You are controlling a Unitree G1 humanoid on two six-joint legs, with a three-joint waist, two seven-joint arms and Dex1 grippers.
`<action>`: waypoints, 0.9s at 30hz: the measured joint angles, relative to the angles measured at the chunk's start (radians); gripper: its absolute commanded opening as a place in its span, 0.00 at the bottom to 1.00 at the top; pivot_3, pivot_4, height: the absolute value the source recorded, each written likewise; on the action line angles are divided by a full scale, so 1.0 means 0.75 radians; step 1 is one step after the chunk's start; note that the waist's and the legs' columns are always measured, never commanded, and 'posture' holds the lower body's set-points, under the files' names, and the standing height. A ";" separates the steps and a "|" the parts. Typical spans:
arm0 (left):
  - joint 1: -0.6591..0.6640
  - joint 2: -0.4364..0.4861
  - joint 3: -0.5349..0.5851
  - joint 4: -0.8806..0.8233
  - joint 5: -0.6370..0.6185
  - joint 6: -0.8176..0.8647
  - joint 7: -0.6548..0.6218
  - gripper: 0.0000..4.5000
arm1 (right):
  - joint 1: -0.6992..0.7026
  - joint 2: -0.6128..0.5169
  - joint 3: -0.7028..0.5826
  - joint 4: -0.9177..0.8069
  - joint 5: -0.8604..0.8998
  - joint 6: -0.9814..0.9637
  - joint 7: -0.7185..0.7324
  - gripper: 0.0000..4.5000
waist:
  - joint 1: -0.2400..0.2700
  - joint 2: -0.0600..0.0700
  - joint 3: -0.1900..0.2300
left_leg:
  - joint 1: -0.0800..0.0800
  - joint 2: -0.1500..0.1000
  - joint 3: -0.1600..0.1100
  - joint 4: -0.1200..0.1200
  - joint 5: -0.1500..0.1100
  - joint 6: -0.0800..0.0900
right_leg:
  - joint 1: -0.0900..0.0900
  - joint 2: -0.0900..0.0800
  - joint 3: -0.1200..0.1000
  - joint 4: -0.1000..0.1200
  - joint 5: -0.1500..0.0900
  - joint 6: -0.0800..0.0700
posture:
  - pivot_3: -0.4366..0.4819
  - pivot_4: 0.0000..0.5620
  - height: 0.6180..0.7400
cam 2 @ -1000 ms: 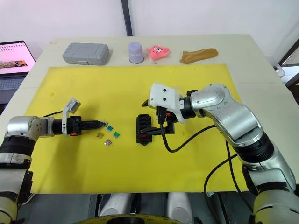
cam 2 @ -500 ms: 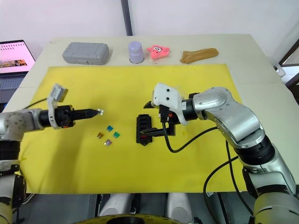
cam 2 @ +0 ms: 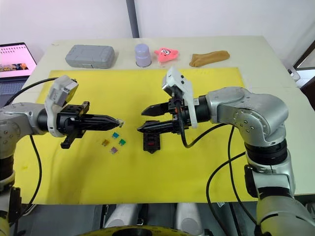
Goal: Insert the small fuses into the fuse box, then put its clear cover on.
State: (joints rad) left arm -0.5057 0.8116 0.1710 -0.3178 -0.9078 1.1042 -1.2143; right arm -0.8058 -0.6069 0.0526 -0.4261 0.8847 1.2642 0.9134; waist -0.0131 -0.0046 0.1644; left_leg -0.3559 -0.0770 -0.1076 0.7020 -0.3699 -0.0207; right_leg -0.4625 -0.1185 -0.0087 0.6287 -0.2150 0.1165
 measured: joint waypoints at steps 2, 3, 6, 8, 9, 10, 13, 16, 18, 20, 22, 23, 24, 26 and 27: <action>0.000 0.000 -0.004 0.000 0.001 -0.023 0.000 0.00 | -0.014 0.004 -0.002 0.017 0.042 0.051 -0.026 0.51 | -0.001 0.000 0.000 | 0.000 0.000 0.000 0.000 0.000 0.000 | 0.000 0.000 0.000 0.000 0.000 0.000 | 0.48 0.27 1.00; -0.001 0.000 -0.005 0.000 0.001 -0.032 0.000 0.00 | -0.020 0.011 -0.004 0.029 0.057 0.068 -0.039 0.51 | -0.002 0.000 0.000 | 0.000 0.000 0.000 0.000 0.000 0.000 | 0.000 0.000 0.000 0.000 0.000 0.000 | 0.48 0.27 1.00; -0.008 0.000 -0.030 0.000 0.000 -0.048 0.000 0.00 | -0.038 0.051 -0.008 0.056 0.105 0.112 -0.076 0.51 | -0.003 0.000 0.000 | 0.000 0.000 0.000 0.000 0.000 0.000 | 0.000 0.000 0.000 0.000 0.000 0.000 | 0.48 0.27 1.00; -0.018 -0.012 -0.046 0.000 -0.006 -0.060 0.004 0.00 | -0.054 0.085 -0.008 0.080 0.133 0.138 -0.110 0.51 | -0.002 0.000 0.000 | 0.000 0.000 0.000 0.000 0.000 0.000 | 0.000 0.000 0.000 0.000 0.000 0.000 | 0.48 0.27 1.00; -0.019 -0.013 -0.052 -0.001 -0.012 -0.062 0.008 0.00 | -0.058 0.093 -0.009 0.084 0.138 0.143 -0.120 0.51 | -0.002 0.000 0.000 | 0.000 0.000 0.000 0.000 0.000 0.000 | 0.000 0.000 0.000 0.000 0.000 0.000 | 0.48 0.27 1.00; -0.019 -0.014 -0.053 -0.001 -0.017 -0.064 0.012 0.00 | -0.061 0.104 -0.009 0.092 0.141 0.151 -0.133 0.51 | -0.002 0.000 0.000 | 0.000 0.000 0.000 0.000 0.000 0.000 | 0.000 0.000 0.000 0.000 0.000 0.000 | 0.48 0.27 1.00; -0.025 -0.014 -0.055 -0.010 -0.032 -0.069 0.025 0.00 | -0.075 0.148 -0.016 0.135 0.164 0.180 -0.184 0.47 | -0.005 0.000 0.000 | 0.000 0.000 0.000 0.000 0.000 0.000 | 0.000 0.000 0.000 0.000 0.000 0.000 | 0.48 0.27 1.00; -0.025 -0.014 -0.056 -0.010 -0.041 -0.079 0.030 0.00 | -0.093 0.166 -0.025 0.154 0.185 0.200 -0.213 0.25 | -0.005 0.000 0.000 | 0.000 0.000 0.000 0.000 0.000 0.000 | 0.000 0.000 0.000 0.000 0.000 0.000 | 0.48 0.27 1.00; -0.025 -0.014 -0.056 -0.010 -0.045 -0.086 0.033 0.00 | -0.096 0.173 -0.025 0.155 0.190 0.203 -0.222 0.25 | -0.005 0.000 0.000 | 0.000 0.000 0.000 0.000 0.000 0.000 | 0.000 0.000 0.000 0.000 0.000 0.000 | 0.48 0.27 1.00; -0.025 -0.014 -0.056 -0.010 -0.051 -0.088 0.036 0.00 | -0.096 0.173 -0.024 0.155 0.191 0.208 -0.230 0.25 | -0.005 0.000 0.000 | 0.000 0.000 0.000 0.000 0.000 0.000 | 0.000 0.000 0.000 0.000 0.000 0.000 | 0.48 0.27 1.00; -0.025 -0.014 -0.057 -0.010 -0.052 -0.090 0.039 0.00 | -0.096 0.173 -0.024 0.155 0.197 0.211 -0.234 0.25 | -0.005 0.000 0.000 | 0.000 0.000 0.000 0.000 0.000 0.000 | 0.000 0.000 0.000 0.000 0.000 0.000 | 0.48 0.27 1.00; -0.025 -0.014 -0.057 -0.010 -0.053 -0.090 0.041 0.00 | -0.096 0.173 -0.024 0.155 0.202 0.212 -0.237 0.25 | -0.005 0.000 0.000 | 0.000 0.000 0.000 0.000 0.000 0.000 | 0.000 0.000 0.000 0.000 0.000 0.000 | 0.48 0.27 1.00; -0.025 -0.014 -0.057 -0.010 -0.054 -0.091 0.044 0.00 | -0.096 0.173 -0.024 0.155 0.203 0.213 -0.240 0.25 | -0.006 0.000 0.000 | 0.000 0.000 0.000 0.000 0.000 0.000 | 0.000 0.000 0.000 0.000 0.000 0.000 | 0.48 0.27 1.00; -0.025 -0.013 -0.058 -0.010 -0.055 -0.091 0.050 0.00 | -0.096 0.173 -0.024 0.155 0.211 0.213 -0.242 0.25 | -0.006 0.000 0.000 | 0.000 0.000 0.000 0.000 0.000 0.000 | 0.000 0.000 0.000 0.000 0.000 0.000 | 0.48 0.27 1.00; -0.025 -0.013 -0.058 -0.010 -0.055 -0.091 0.050 0.00 | -0.096 0.173 -0.024 0.155 0.213 0.213 -0.243 0.25 | -0.006 0.000 0.000 | 0.000 0.000 0.000 0.000 0.000 0.000 | 0.000 0.000 0.000 0.000 0.000 0.000 | 0.48 0.27 1.00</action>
State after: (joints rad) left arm -0.5243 0.8015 0.1272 -0.3253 -0.9492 1.0358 -1.1766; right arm -0.8780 -0.4768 0.0345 -0.3099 1.0441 1.4239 0.7314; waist -0.0173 -0.0045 0.1644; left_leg -0.3558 -0.0770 -0.1077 0.7019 -0.3699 -0.0208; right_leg -0.4627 -0.1183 -0.0088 0.6290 -0.2150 0.1165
